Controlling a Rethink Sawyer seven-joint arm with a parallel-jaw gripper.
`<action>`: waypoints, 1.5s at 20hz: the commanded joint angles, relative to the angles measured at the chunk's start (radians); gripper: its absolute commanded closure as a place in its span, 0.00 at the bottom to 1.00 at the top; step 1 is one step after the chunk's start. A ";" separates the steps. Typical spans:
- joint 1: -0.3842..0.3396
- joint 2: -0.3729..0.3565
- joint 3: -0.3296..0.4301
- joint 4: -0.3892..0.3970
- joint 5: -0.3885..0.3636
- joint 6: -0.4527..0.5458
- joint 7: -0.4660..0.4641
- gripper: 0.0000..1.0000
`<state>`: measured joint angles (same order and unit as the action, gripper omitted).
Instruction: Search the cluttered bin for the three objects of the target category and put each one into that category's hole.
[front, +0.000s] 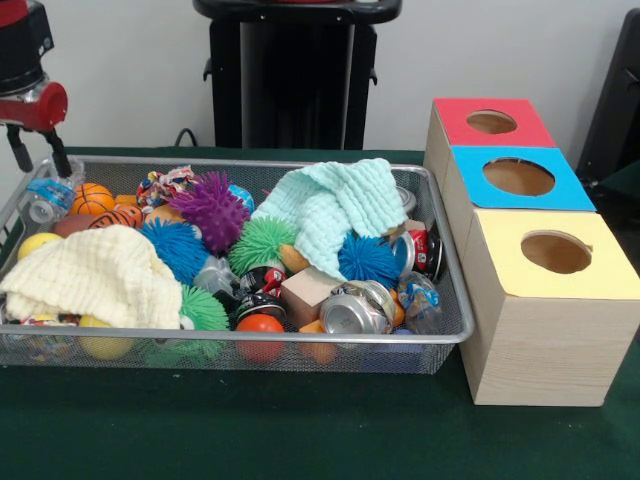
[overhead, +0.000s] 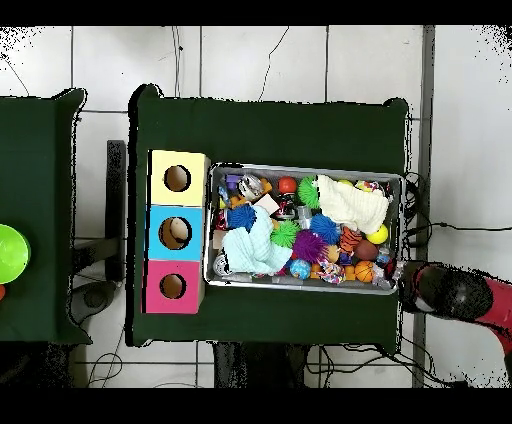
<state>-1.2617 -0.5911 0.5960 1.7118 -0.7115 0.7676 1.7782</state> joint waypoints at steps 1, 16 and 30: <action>-0.013 0.029 -0.005 0.036 -0.103 -0.054 -0.217 0.00; 0.062 -0.029 -0.101 0.148 -0.130 -0.184 0.011 0.00; 0.023 -0.039 -0.078 0.166 -0.016 -0.179 -0.050 0.00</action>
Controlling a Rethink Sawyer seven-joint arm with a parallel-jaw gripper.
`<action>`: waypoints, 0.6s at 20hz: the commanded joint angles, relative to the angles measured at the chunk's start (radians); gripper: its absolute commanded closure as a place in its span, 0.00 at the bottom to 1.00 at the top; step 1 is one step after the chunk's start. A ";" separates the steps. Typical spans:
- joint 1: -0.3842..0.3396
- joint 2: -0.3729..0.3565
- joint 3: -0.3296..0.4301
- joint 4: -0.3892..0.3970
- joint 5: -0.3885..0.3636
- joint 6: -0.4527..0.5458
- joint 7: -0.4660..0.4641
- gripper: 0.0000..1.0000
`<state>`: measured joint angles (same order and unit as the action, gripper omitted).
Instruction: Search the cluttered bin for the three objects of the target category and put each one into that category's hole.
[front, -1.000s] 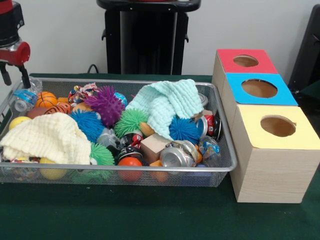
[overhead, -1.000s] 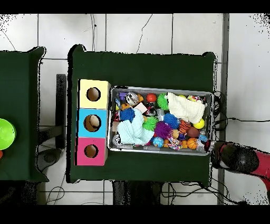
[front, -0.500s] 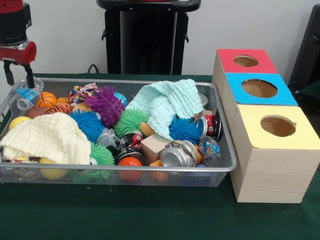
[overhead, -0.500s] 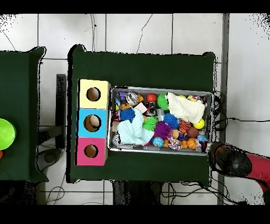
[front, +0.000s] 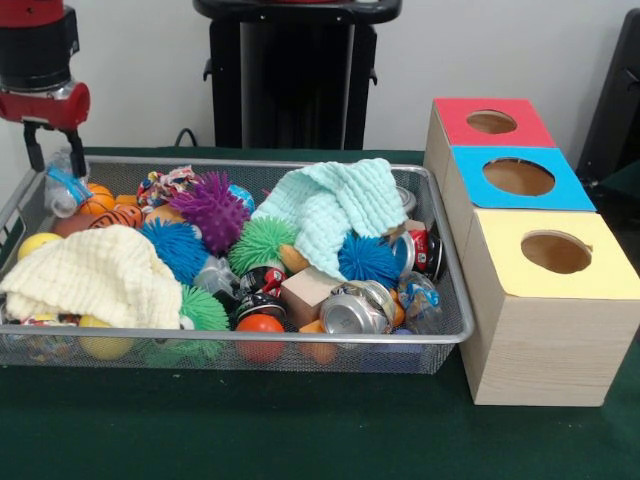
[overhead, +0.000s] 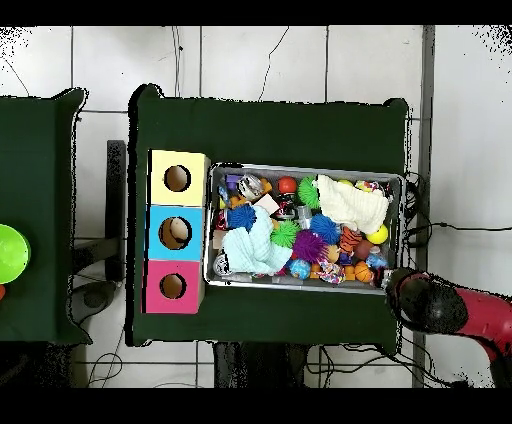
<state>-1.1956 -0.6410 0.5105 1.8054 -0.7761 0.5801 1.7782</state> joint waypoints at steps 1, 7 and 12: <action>-0.052 0.010 0.013 0.069 0.056 0.016 -0.062 0.00; -0.071 0.049 0.018 0.027 0.054 0.015 -0.093 0.00; -0.048 0.133 -0.018 -0.019 -0.008 -0.066 -0.063 0.00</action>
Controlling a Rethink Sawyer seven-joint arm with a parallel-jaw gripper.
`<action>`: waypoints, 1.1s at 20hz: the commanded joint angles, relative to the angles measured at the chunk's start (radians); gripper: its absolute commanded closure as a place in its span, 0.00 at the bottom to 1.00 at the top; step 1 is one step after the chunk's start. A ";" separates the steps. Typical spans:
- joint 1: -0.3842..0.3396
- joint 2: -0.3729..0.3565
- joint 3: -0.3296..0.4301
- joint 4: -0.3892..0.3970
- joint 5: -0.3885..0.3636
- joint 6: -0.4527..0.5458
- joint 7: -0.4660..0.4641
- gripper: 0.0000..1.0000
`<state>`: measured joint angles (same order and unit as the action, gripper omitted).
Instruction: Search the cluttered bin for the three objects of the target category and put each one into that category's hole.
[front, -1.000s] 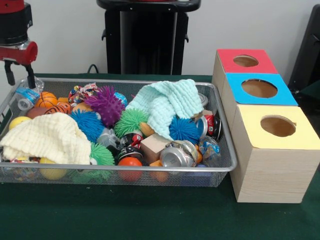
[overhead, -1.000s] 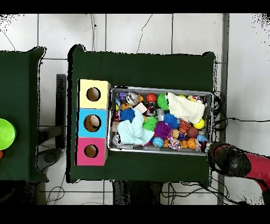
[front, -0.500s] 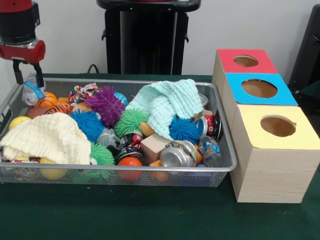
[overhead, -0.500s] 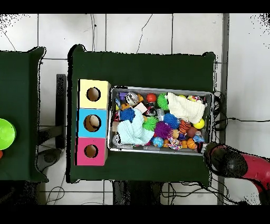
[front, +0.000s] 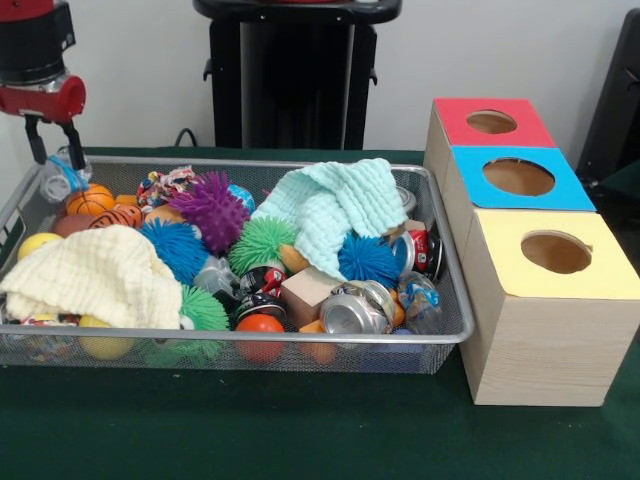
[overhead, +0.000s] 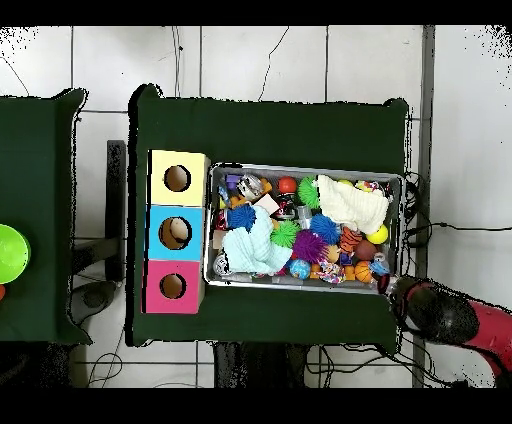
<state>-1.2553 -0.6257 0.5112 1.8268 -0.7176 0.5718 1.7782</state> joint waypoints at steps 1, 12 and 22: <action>0.014 0.130 -0.023 -0.047 -0.074 -0.069 -0.059 0.00; 0.072 0.177 -0.092 -0.090 -0.108 -0.186 0.026 0.00; 0.083 0.286 -0.110 -0.125 -0.054 -0.286 0.061 0.00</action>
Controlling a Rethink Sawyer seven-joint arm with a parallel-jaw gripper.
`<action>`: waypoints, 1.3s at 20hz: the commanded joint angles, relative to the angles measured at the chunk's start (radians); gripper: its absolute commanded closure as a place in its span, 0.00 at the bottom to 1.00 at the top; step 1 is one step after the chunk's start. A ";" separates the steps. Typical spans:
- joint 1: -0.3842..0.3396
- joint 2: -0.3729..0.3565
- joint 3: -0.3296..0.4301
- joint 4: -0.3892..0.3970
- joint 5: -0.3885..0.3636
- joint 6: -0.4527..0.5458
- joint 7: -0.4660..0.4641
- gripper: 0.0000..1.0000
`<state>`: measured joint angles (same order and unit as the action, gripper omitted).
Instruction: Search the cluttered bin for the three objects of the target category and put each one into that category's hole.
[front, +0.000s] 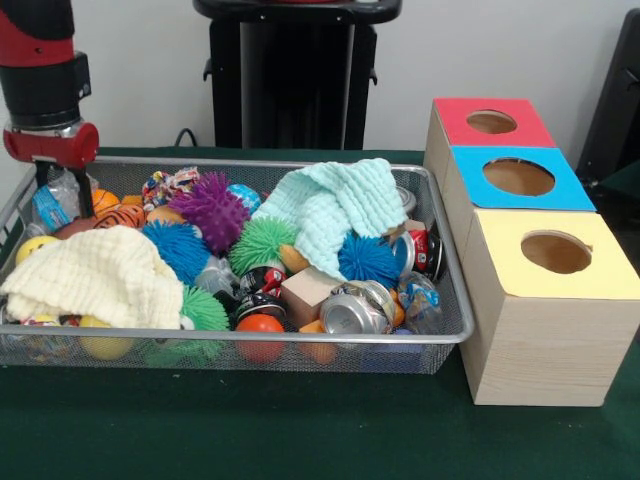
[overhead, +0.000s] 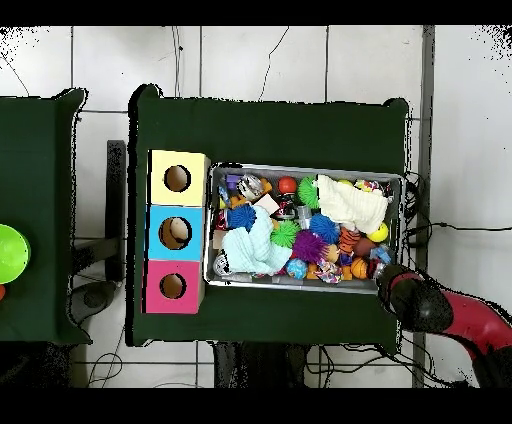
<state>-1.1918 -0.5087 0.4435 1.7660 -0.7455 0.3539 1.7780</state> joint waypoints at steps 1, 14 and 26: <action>0.030 0.166 -0.054 -0.067 -0.024 -0.075 0.070 0.00; 0.078 0.181 -0.150 -0.092 0.028 -0.162 0.116 1.00; 0.115 -0.024 -0.151 0.041 0.165 -0.048 0.114 1.00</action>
<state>-1.0886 -0.5254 0.3075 1.7658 -0.6499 0.2100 1.7782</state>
